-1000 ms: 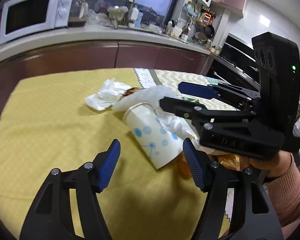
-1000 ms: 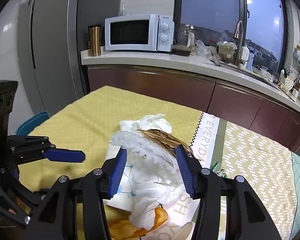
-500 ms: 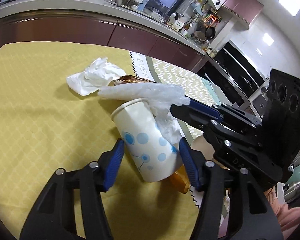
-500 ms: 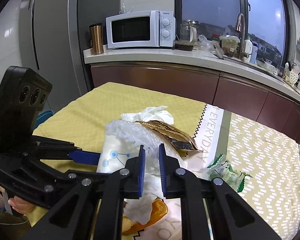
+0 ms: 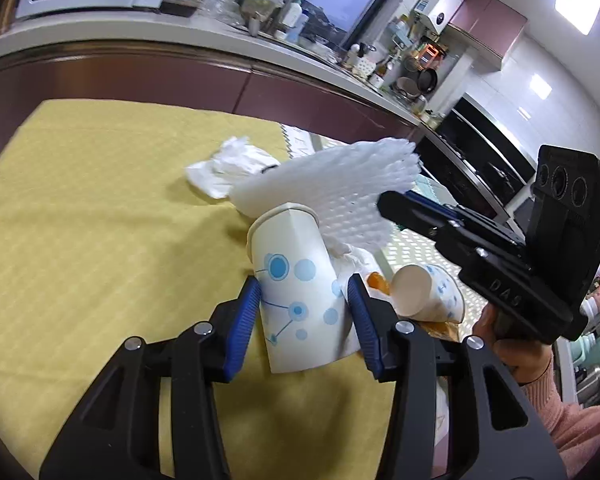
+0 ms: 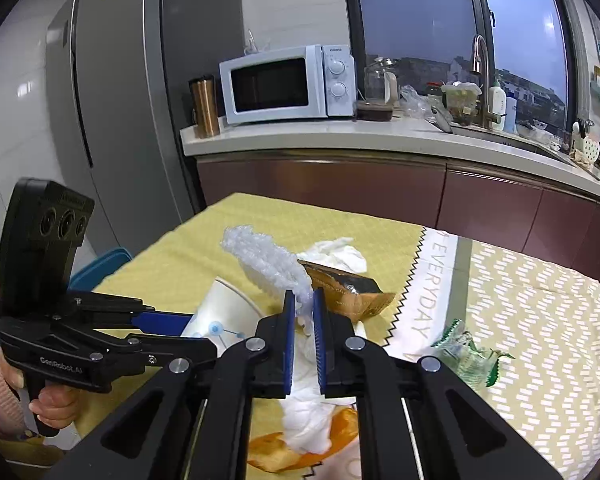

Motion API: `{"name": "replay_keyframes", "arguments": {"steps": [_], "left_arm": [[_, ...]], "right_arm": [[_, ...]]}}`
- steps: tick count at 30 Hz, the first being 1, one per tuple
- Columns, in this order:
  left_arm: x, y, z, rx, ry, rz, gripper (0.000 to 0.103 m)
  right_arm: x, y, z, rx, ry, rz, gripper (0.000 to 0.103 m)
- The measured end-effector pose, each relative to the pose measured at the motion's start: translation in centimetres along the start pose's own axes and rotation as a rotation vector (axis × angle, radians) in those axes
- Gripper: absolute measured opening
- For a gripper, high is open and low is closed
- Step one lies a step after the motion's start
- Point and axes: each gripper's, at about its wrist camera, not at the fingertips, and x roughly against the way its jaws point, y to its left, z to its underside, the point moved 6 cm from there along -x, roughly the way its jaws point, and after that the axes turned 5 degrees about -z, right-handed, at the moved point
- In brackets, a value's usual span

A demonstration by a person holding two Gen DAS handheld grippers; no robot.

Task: Collect trash
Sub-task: 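Grasp the blue-dotted paper cup with the left gripper while the right gripper grasps another foam net, then lift the paper cup with the left gripper toward the blue bin while the right gripper holds the foam net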

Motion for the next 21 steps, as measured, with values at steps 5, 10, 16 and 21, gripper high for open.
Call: {"name": "replay_keyframes", "arguments": {"steps": [5, 10, 16, 21], "left_arm": [[3.0, 1.3, 0.5, -0.008, -0.036, -0.038, 0.045], [5.8, 2.6, 1.2, -0.004, -0.062, -0.072, 0.045], [9.0, 4.7, 2.4, -0.001, -0.095, -0.118, 0.045], [11.6, 6.2, 3.3, 0.01, -0.124, -0.151, 0.045]], "right_arm": [[0.6, 1.0, -0.6, -0.016, -0.026, -0.038, 0.007], [1.2, 2.5, -1.1, -0.014, -0.048, -0.068, 0.007], [1.1, 4.1, -1.5, -0.023, -0.061, -0.122, 0.007], [0.3, 5.9, -1.8, -0.019, -0.053, -0.171, 0.007]]}}
